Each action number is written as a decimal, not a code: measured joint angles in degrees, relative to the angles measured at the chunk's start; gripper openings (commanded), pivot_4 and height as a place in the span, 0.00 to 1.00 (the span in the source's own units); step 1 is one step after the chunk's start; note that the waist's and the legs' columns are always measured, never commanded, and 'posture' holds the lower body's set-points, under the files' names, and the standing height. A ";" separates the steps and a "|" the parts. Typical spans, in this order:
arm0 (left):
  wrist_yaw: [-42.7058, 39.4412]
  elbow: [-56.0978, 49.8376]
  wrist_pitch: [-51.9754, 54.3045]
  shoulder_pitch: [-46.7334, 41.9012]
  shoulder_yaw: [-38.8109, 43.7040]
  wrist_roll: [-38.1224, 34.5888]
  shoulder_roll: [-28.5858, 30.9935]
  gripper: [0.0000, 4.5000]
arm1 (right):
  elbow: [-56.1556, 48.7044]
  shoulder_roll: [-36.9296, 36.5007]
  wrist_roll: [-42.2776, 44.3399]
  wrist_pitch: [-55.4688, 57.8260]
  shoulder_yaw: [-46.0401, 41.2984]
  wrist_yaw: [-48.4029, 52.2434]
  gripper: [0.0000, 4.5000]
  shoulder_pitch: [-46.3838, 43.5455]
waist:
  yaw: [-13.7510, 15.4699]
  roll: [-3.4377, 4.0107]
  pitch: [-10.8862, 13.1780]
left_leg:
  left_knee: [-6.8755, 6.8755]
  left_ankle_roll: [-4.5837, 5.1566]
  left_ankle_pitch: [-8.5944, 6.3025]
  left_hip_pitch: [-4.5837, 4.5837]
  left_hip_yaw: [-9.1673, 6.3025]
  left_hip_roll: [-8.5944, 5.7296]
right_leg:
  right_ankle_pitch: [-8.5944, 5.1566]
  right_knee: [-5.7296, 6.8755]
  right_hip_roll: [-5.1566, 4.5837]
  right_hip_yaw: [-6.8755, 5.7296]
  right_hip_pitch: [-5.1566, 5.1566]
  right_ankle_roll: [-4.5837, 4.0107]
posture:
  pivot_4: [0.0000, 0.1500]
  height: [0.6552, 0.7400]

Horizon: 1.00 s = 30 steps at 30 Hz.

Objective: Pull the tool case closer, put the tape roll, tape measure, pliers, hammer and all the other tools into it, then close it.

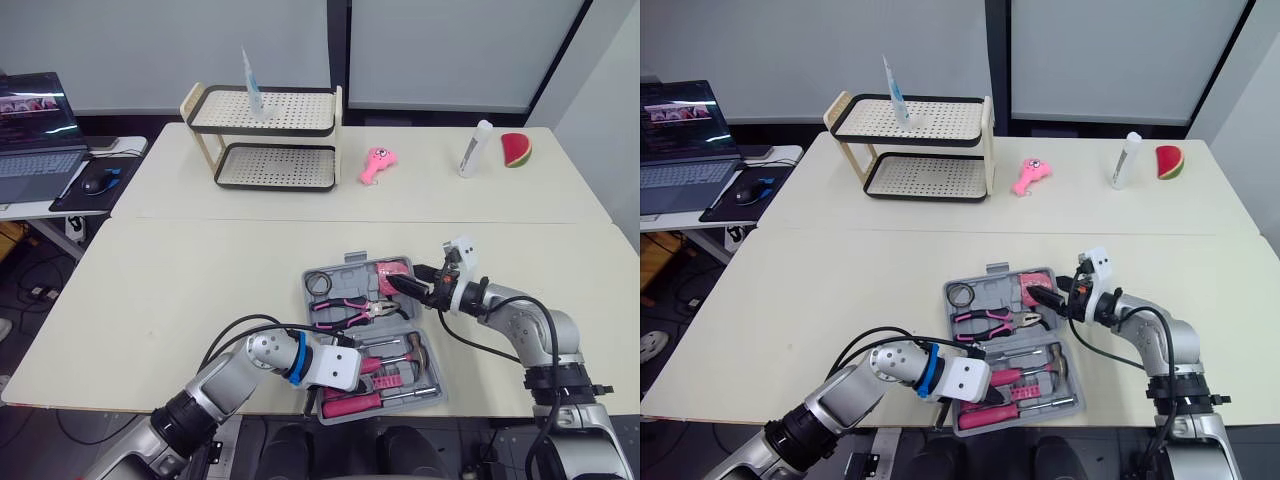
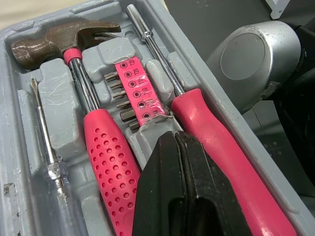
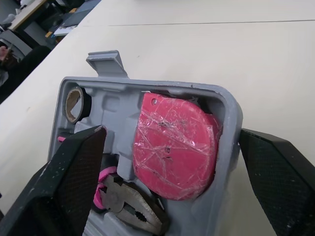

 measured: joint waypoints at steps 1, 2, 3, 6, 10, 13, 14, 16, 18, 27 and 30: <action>0.03 0.04 -0.02 0.00 0.00 0.00 0.00 0.00 | 0.12 -0.05 -1.29 -1.24 0.53 -0.64 0.99 -0.02 | 0.00 0.00 -0.02 | 0.00 0.00 0.00 0.01 0.00 0.00 | 0.00 0.00 0.00 0.00 0.01 0.00 | 1.00 1.00; 0.06 0.10 -0.06 0.01 0.01 0.00 0.00 0.00 | 0.35 -0.11 -2.22 -2.33 1.01 -1.00 0.99 -0.03 | 0.00 -0.01 -0.03 | 0.00 0.00 0.00 0.01 0.00 0.00 | 0.00 0.00 0.00 0.00 0.00 0.00 | 1.00 1.00; 0.08 0.10 -0.11 0.01 -0.01 0.00 -0.01 0.00 | 0.60 -0.25 -3.19 -3.18 1.60 -1.38 0.99 -0.04 | 0.01 0.00 -0.04 | -0.01 0.00 0.00 0.02 0.00 0.00 | 0.00 0.00 0.00 0.00 0.01 0.00 | 1.00 1.00; 0.29 0.13 -0.15 0.16 0.09 0.00 -0.21 0.00 | 1.27 -0.40 -5.73 -5.39 2.33 -2.57 0.99 0.36 | 0.09 0.00 -0.05 | 0.00 0.00 0.00 0.01 0.00 -0.01 | 0.00 0.00 -0.01 0.00 0.01 0.00 | 1.00 1.00; 2.54 -0.57 1.88 3.13 3.80 -2.89 -2.12 0.00 | -1.40 -2.51 -8.68 -7.98 2.43 -4.89 0.99 2.74 | 0.22 0.06 -0.03 | 0.02 0.00 0.00 -0.04 0.02 -0.06 | 0.00 0.00 -0.08 0.01 -0.02 0.00 | 1.00 1.00; 4.39 -3.74 8.19 5.61 8.38 -8.59 -2.92 0.00 | -6.04 -5.44 -9.05 -7.84 1.99 -5.61 0.96 4.48 | 0.22 0.07 0.07 | 0.12 0.00 0.00 -0.18 -0.06 -0.03 | 0.00 0.05 -0.11 0.06 -0.10 0.00 | 1.00 1.00; 5.16 -7.50 12.02 5.57 12.59 -12.17 -2.53 0.00 | -7.76 -7.73 -9.63 -7.81 1.96 -5.51 0.91 5.34 | 0.35 0.03 0.10 | 0.13 0.00 0.00 -0.21 -0.14 -0.02 | 0.00 0.06 -0.12 0.05 -0.10 0.00 | 1.00 1.00; 5.78 -12.88 16.67 4.52 19.22 -17.08 -0.77 0.00 | -9.12 -10.48 -10.70 -7.57 1.73 -5.55 0.81 5.82 | 0.45 0.04 0.09 | 0.13 0.00 0.00 -0.18 -0.16 -0.02 | 0.00 0.03 -0.11 0.03 -0.06 0.00 | 1.00 1.00; 6.10 -17.81 22.55 3.91 26.14 -21.99 3.62 0.00 | -11.16 -13.90 -11.74 -6.98 1.76 -5.31 0.65 7.31 | 0.32 0.04 0.08 | 0.07 0.00 0.00 -0.15 -0.13 -0.03 | 0.00 -0.02 -0.10 0.04 -0.04 0.00 | 1.00 1.00; 4.08 -8.47 19.57 12.17 28.38 -15.69 17.58 0.00 | -13.00 -22.93 -18.93 -8.91 8.95 0.28 0.31 11.75 | 0.24 0.08 0.15 | -0.22 -0.01 0.00 -0.04 0.06 -0.02 | 0.00 -0.11 -0.10 0.05 -0.12 0.00 | 1.00 1.00; 6.96 -6.32 18.33 11.76 25.84 -13.20 13.17 0.00 | -13.00 -23.12 -21.35 -10.39 12.23 0.96 0.22 11.59 | 0.74 0.05 0.16 | -0.13 -0.01 0.00 -0.11 0.02 -0.08 | 0.00 -0.12 -0.13 0.04 -0.09 0.00 | 1.00 1.00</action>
